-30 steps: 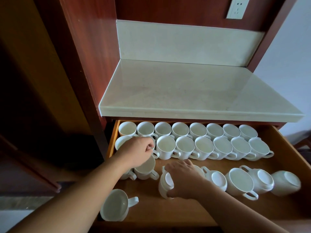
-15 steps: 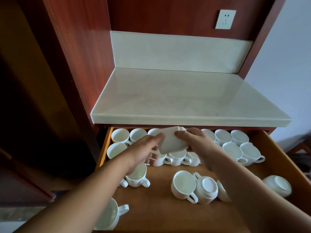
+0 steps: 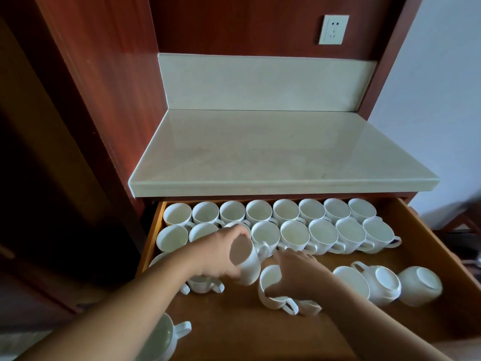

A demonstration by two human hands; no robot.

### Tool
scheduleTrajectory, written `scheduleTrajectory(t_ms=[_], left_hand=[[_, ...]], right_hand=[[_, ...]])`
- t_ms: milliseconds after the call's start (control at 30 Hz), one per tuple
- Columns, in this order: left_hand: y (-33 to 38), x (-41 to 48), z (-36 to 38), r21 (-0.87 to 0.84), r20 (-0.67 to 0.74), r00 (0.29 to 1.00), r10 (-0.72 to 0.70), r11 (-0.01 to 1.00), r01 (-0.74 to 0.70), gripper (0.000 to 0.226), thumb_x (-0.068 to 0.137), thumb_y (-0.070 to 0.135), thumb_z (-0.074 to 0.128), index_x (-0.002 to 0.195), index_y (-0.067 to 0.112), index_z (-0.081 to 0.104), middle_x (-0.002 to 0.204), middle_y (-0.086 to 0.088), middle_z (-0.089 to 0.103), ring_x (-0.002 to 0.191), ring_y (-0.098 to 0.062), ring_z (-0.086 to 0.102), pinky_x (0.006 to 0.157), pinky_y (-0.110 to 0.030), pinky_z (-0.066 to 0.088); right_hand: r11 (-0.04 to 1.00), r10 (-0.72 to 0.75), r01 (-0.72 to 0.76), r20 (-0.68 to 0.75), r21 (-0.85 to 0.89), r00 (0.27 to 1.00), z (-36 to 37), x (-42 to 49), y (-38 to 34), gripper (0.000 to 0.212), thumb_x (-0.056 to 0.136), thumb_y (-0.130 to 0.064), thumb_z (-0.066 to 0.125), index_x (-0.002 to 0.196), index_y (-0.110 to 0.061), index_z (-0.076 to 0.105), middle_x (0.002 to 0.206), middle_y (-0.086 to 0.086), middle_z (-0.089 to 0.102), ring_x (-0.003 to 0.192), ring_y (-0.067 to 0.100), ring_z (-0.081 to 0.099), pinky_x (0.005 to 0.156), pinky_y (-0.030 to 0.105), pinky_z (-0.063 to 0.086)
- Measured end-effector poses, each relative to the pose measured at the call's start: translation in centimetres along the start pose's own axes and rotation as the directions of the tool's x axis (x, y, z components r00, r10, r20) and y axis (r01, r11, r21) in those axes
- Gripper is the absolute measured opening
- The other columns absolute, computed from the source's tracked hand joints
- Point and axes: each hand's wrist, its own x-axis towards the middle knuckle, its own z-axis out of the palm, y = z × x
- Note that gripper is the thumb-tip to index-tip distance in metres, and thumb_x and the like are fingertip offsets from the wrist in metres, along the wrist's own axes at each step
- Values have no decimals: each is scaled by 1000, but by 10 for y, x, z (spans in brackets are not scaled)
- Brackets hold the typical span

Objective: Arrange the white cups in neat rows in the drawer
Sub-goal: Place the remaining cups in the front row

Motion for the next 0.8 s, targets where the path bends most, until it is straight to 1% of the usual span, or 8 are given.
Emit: scheduleTrajectory(t_ms=[67,133,233,333,500,567,700,800], left_hand=[[2,2,6,95,47,999,18,995,-22,74,75,20,77,130,48,37,128,15,42,91,-5,56,64,-21,45],[1,5,11,169,79,997,22,985,-35,76,76,15,74,131,51,35,131,13,33,86,-9,57,59,-22,43],[-2,9,17,212,97,995,29,976,-49,78,78,7,69,131,53,35,126,11,29,81,-2,49,55,-20,36],[-5,12,17,242,98,994,42,968,-65,81,79,2,65,135,52,35,128,11,29,88,-3,44,55,-17,31],[-13,17,22,309,89,992,90,944,-114,89,77,-6,61,139,51,34,136,14,31,124,-12,29,73,-15,29],[-13,20,27,354,87,990,113,925,-137,92,74,-9,60,140,50,34,138,13,32,129,-14,27,85,-22,31],[-10,23,34,458,68,989,133,876,-150,94,75,-12,59,146,44,32,147,6,24,136,-20,23,90,-26,30],[-10,23,40,519,40,989,143,843,-143,93,78,-9,61,149,42,29,149,-1,18,140,-24,21,95,-30,37]], right_hand=[[994,17,-19,-14,-109,1000,11,0,0,82,59,-74,67,120,-21,53,121,-3,57,117,22,53,102,40,41],[983,19,-26,-38,-181,999,19,0,1,88,57,-78,63,125,-22,52,126,-1,55,123,23,51,107,41,35],[987,15,-25,-59,-157,998,23,1,2,79,62,-72,64,121,-21,52,124,-1,56,122,23,52,107,40,32],[993,34,-42,-72,-114,997,23,0,2,72,66,-64,67,120,-19,51,124,0,56,122,23,53,105,38,32],[997,57,-62,-88,-52,994,21,1,4,68,67,-60,69,119,-20,51,122,-1,54,121,22,52,105,35,35],[998,61,-62,-88,-5,994,20,2,6,68,68,-58,70,120,-20,50,122,-1,53,120,22,51,102,34,38],[993,81,-73,-84,91,993,19,7,9,64,68,-54,73,117,-20,49,119,-1,52,116,20,50,84,26,37],[988,98,-84,-102,131,990,21,13,8,72,68,-56,75,125,-20,49,125,-1,52,121,20,49,87,27,40]])
